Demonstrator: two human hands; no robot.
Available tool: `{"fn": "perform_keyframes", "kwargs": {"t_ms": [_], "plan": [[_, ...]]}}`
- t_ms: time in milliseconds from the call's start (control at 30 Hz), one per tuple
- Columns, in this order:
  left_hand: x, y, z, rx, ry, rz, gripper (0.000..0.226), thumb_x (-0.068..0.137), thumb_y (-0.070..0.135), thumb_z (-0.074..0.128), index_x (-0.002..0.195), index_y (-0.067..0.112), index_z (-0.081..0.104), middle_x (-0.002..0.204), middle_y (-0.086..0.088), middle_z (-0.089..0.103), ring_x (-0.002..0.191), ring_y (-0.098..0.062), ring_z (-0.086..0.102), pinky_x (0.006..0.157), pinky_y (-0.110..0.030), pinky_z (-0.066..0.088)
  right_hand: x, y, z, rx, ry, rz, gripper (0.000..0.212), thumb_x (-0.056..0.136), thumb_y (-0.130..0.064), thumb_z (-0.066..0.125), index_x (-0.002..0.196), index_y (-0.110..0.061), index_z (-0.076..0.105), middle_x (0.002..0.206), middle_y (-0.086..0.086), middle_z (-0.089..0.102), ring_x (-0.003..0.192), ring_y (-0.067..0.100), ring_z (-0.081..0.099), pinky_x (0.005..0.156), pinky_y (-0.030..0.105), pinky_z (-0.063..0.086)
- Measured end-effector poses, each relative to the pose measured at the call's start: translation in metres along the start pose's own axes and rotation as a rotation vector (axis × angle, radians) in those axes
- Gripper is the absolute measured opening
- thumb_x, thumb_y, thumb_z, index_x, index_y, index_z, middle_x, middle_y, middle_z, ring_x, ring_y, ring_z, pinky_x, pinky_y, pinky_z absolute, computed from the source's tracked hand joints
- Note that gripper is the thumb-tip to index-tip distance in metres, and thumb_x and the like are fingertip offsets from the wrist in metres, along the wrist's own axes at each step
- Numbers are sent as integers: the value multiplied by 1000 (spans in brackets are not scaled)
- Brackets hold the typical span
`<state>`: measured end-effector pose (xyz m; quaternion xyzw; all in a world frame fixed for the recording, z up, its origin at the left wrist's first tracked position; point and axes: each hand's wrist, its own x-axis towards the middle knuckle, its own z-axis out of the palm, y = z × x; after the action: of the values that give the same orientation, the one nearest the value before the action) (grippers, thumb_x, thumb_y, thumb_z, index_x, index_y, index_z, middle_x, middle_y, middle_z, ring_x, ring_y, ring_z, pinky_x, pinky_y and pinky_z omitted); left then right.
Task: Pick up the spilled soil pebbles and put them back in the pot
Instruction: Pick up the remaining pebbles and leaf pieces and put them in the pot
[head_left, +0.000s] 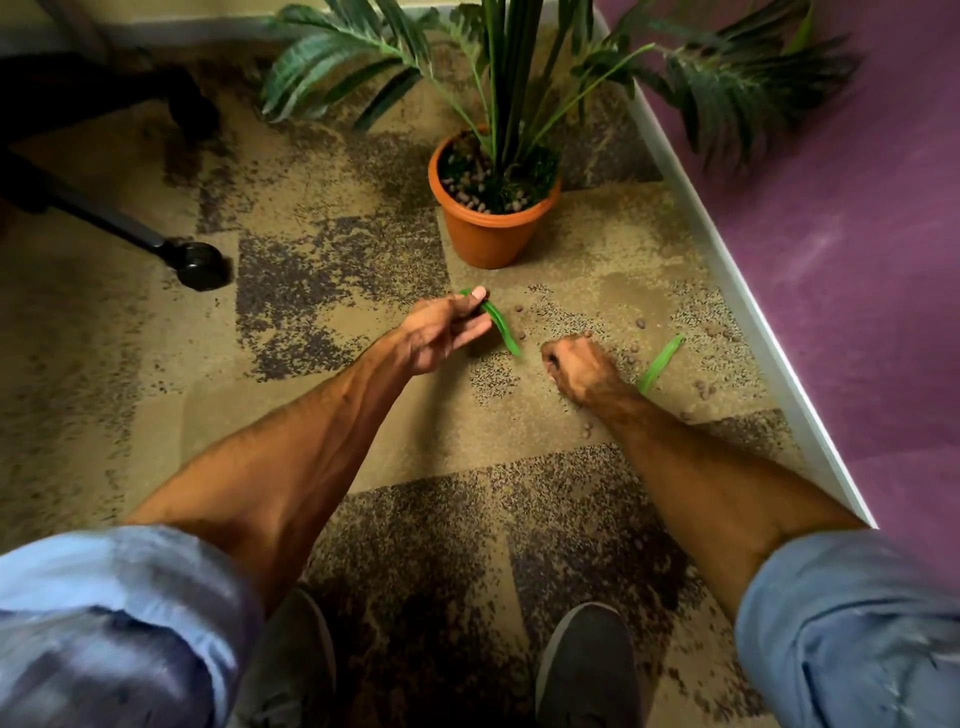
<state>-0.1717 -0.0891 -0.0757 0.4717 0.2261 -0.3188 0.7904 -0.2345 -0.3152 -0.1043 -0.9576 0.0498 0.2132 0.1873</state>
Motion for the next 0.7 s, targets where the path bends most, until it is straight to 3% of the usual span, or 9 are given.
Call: {"fn": "perform_keyframes", "kwargs": {"t_ms": [133, 200, 333, 467, 567, 633, 700], "plan": [[-1, -1, -1, -43, 16, -2, 9, 103, 8, 64, 103, 3, 71, 96, -11, 71, 89, -17, 69, 82, -29, 61, -15, -12, 19, -297, 121, -121, 35, 103, 0, 55, 136, -12, 62, 131, 16, 58, 106, 29, 69, 92, 38, 62], [-2, -1, -2, -70, 11, -14, 10, 103, 9, 64, 103, 3, 72, 96, -11, 71, 88, -17, 69, 82, -28, 61, -20, -12, 26, -278, 160, -137, 38, 104, -2, 55, 140, -12, 61, 138, 17, 56, 108, 29, 69, 95, 40, 62], [-2, -1, 4, -60, 52, 24, 12, 102, 9, 66, 110, 3, 72, 97, -11, 70, 87, -17, 68, 81, -30, 60, -14, -7, 21, -118, 237, -75, 23, 104, -2, 54, 113, -11, 72, 117, 14, 70, 89, 24, 67, 73, 31, 55], [2, 20, 15, -45, 143, 244, 7, 99, 7, 70, 103, 2, 68, 105, -15, 64, 78, -17, 65, 81, -24, 62, 8, -36, -18, 328, 333, 82, 19, 102, -20, 59, 108, -19, 77, 112, 10, 75, 107, 28, 70, 93, 38, 55], [18, 70, 27, -10, 181, 349, 8, 100, 14, 71, 96, 6, 72, 96, -11, 73, 79, -16, 71, 80, -27, 64, 53, -82, -66, 660, 468, 130, 19, 94, -13, 73, 79, -24, 76, 80, 1, 79, 84, 27, 80, 76, 42, 64], [32, 101, 37, 27, 222, 403, 10, 100, 18, 70, 101, 9, 73, 92, -7, 76, 76, -14, 72, 74, -27, 64, 79, -104, -100, 720, 531, 91, 15, 89, -13, 79, 79, -24, 77, 67, -6, 74, 76, 20, 80, 72, 39, 66], [38, 116, 41, 90, 265, 445, 14, 100, 20, 71, 107, 8, 70, 89, -5, 75, 68, -11, 70, 65, -27, 60, 93, -113, -124, 689, 560, 34, 10, 86, -11, 79, 83, -21, 79, 69, -4, 75, 74, 17, 79, 72, 38, 67]]}}
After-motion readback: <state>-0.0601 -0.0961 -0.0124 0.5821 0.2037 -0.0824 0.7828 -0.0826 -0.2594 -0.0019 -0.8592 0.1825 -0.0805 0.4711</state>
